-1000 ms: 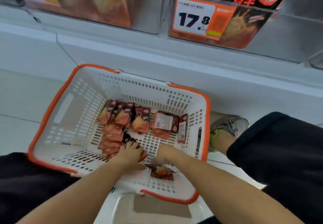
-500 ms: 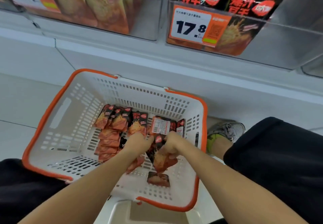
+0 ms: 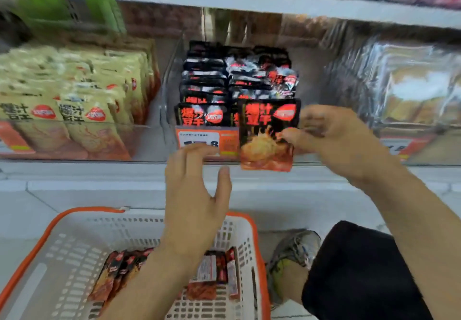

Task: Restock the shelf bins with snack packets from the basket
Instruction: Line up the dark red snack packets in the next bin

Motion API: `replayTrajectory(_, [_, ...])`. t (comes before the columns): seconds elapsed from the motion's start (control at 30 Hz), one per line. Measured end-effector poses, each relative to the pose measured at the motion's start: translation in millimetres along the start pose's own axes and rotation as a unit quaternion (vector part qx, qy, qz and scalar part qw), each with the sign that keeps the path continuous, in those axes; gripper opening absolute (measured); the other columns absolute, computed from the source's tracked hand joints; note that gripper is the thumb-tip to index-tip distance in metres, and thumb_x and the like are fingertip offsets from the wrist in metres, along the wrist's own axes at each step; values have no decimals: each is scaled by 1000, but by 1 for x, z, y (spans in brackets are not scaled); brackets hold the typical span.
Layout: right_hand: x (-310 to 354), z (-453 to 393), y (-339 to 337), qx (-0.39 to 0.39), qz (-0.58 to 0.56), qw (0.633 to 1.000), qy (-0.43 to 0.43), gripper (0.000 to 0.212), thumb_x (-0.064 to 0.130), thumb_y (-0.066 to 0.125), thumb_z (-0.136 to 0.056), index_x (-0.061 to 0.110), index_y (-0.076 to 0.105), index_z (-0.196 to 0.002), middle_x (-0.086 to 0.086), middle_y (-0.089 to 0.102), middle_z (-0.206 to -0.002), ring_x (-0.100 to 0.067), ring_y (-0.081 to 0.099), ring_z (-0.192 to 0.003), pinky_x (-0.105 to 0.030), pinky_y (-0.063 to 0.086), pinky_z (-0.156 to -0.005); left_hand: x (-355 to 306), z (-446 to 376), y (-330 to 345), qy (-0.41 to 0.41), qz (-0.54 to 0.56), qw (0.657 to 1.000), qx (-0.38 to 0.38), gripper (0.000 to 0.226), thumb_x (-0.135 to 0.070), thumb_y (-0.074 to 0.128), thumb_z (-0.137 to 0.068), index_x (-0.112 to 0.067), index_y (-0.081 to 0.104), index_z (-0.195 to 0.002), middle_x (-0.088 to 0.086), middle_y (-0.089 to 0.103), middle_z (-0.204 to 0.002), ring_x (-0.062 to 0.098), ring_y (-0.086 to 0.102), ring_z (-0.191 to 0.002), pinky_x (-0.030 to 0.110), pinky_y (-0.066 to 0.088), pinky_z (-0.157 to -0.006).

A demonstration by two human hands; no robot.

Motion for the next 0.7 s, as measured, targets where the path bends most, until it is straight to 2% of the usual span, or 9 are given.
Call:
replayTrajectory(0.1, [12, -4, -36, -236, 24, 967, -97, 7, 13, 70, -92, 14, 66, -98, 7, 70, -83, 0, 66, -73, -21, 54, -72, -20, -33, 2, 136, -65, 988, -37, 46, -23, 66, -91, -4, 54, -131, 12, 47, -139, 27, 39, -136, 38, 30, -115])
replayTrajectory(0.13, [13, -7, -41, -288, 58, 948, -119, 8, 15, 68, -93, 12, 65, -101, 10, 68, -82, 4, 65, -72, -15, 51, -71, -21, -43, 5, 151, -94, 984, -24, 53, -29, 65, -93, -4, 51, -137, 14, 42, -147, 31, 32, -143, 43, 25, -119])
replayTrajectory(0.2, [11, -17, -47, -329, 106, 928, -139, 9, 17, 65, -93, 11, 64, -101, 10, 66, -81, 3, 63, -71, -12, 45, -69, -16, -60, 13, 151, -156, 976, 11, 63, -41, 60, -95, -8, 43, -146, 13, 33, -157, 32, 19, -151, 49, 15, -123])
replayTrajectory(0.27, [-1, -37, -48, -311, 181, 927, -103, 9, 16, 65, -93, 15, 56, -92, 3, 62, -77, -5, 57, -68, -19, 38, -65, -7, -68, 20, 141, -210, 966, 46, 65, -47, 55, -96, -12, 40, -149, 12, 32, -158, 32, 18, -151, 50, 10, -124])
replayTrajectory(0.33, [-21, -68, -46, -253, 263, 931, -21, 18, 16, 68, -91, 18, 51, -86, -4, 61, -75, -20, 58, -74, -25, 34, -65, 0, -71, 24, 139, -256, 954, 69, 66, -51, 51, -95, -12, 43, -148, 13, 38, -155, 34, 25, -148, 49, 10, -123])
replayTrajectory(0.4, [-39, -98, -42, -190, 291, 937, 48, 18, 17, 72, -88, 13, 55, -84, -13, 65, -79, -26, 64, -81, -27, 37, -66, 3, -71, 26, 145, -272, 949, 72, 67, -55, 46, -93, -12, 45, -146, 13, 41, -153, 34, 28, -147, 48, 9, -124])
replayTrajectory(0.47, [-49, -123, -37, -139, 341, 925, 91, 19, 22, 74, -87, 6, 62, -86, -21, 68, -89, -34, 68, -92, -32, 46, -70, 4, -72, 26, 148, -272, 949, 67, 67, -55, 43, -94, -13, 45, -146, 12, 41, -154, 33, 28, -148, 46, 9, -124])
replayTrajectory(0.57, [-58, -143, -34, -101, 373, 911, 148, 39, 32, 78, -85, -2, 67, -101, -23, 70, -101, -33, 69, -97, -33, 52, -75, 6, -71, 26, 158, -286, 943, 68, 68, -55, 42, -94, -14, 44, -147, 11, 39, -155, 31, 27, -148, 46, 10, -124])
replayTrajectory(0.7, [-62, -151, -34, -90, 384, 903, 169, 45, 39, 78, -84, -2, 65, -99, -21, 72, -97, -29, 71, -91, -35, 58, -77, 8, -71, 27, 164, -290, 941, 66, 62, -53, 42, -101, -14, 41, -149, 10, 36, -157, 30, 25, -150, 47, 11, -124])
Point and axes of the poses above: each hand's wrist, its own z-axis away from the middle knuckle, its own y-axis out of the palm, x = y × z, the point moved 3 cm from there along -z, towards the middle knuckle
